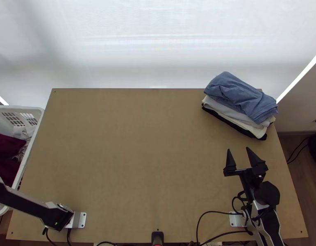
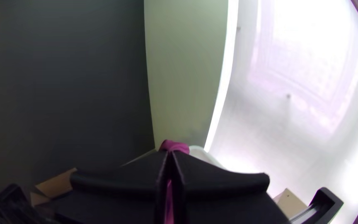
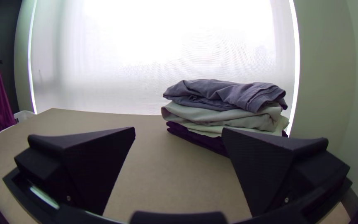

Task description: Fold the t-shirt

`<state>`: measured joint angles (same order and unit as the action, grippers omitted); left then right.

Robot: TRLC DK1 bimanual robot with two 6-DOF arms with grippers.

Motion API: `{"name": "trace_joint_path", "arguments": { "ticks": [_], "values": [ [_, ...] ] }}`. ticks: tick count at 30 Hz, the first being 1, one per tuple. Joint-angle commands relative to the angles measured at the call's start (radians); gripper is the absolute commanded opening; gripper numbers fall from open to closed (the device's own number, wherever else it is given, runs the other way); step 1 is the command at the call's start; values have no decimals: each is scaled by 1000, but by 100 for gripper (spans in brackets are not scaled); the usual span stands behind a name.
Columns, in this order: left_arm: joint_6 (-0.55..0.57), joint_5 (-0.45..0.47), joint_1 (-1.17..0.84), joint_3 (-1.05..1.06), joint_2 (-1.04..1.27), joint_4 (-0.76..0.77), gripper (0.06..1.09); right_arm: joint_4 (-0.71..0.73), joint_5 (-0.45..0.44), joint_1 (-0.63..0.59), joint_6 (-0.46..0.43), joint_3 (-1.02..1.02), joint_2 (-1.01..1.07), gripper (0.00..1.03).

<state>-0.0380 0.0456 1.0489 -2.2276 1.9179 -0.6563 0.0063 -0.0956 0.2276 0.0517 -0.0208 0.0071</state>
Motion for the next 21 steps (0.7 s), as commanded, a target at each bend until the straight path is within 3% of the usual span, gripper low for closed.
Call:
{"name": "trace_joint_path", "arguments": {
  "ticks": [1, 6, 15, 21],
  "values": [
    [69, 17, -29, -18, -126, 21, 9, -3, 0, -2, -4, 13, -9, 98],
    [105, 60, -79, -10, -244, 18, 9, -3, 0, -2, -6, 13, -9, 98],
    [135, 59, -282, 9, -411, -16, 9, -3, 0, -2, -4, 13, -9, 98],
    [133, -16, -533, 22, -470, -94, 9, -3, 0, -2, -4, 13, -9, 98]
  ]
}}
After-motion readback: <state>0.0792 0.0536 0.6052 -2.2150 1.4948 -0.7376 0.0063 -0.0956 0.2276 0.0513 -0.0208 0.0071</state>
